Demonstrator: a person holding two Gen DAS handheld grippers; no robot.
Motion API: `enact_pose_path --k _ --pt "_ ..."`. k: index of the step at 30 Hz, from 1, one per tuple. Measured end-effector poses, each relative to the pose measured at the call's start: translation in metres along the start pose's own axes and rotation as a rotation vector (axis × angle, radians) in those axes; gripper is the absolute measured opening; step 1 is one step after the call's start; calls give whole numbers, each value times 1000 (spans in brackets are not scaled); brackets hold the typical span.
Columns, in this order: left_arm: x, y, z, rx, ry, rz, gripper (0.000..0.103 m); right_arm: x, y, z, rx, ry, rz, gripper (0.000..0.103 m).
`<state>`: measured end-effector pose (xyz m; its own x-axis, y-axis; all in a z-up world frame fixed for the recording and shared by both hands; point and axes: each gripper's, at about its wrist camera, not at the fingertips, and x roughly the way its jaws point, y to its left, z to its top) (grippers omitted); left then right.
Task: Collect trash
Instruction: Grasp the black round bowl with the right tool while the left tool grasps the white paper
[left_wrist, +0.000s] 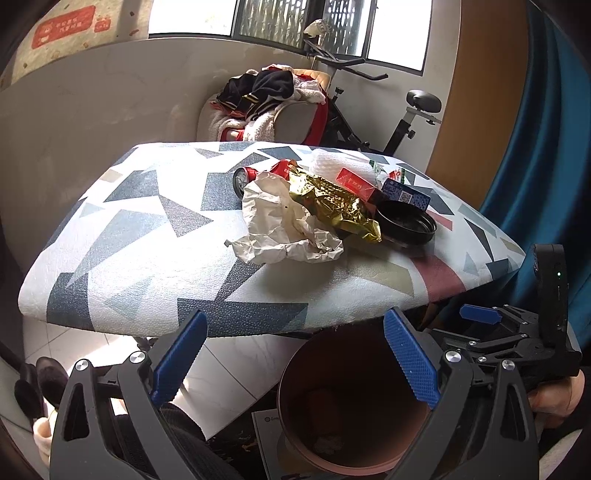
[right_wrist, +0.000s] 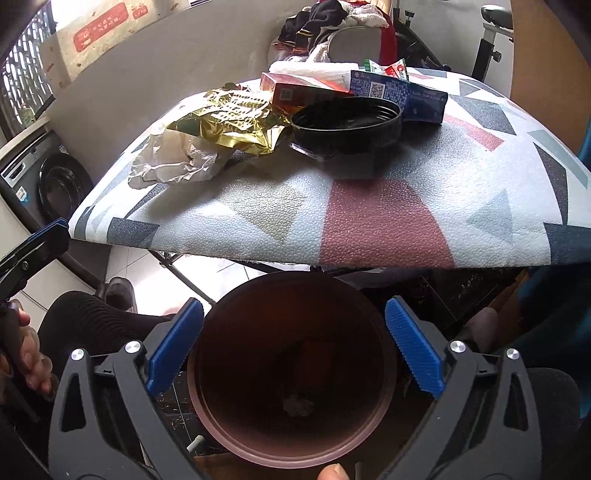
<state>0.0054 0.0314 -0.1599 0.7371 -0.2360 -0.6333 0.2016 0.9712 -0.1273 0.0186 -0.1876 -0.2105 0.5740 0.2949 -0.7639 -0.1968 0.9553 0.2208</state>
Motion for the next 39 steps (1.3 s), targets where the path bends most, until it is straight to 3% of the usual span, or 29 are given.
enact_pose_path --k 19,29,34,39 --pt "4 15 8 -91 17 5 94 -32 -21 15 32 -214 -15 97" --pt "19 27 33 -165 39 -22 94 -20 -28 58 -100 -236 -88 97" --pt "26 31 46 -194 30 -33 94 2 -30 83 -90 -231 -59 97" --pt "35 34 50 -198 40 -39 94 28 -26 101 -110 -212 -84 97"
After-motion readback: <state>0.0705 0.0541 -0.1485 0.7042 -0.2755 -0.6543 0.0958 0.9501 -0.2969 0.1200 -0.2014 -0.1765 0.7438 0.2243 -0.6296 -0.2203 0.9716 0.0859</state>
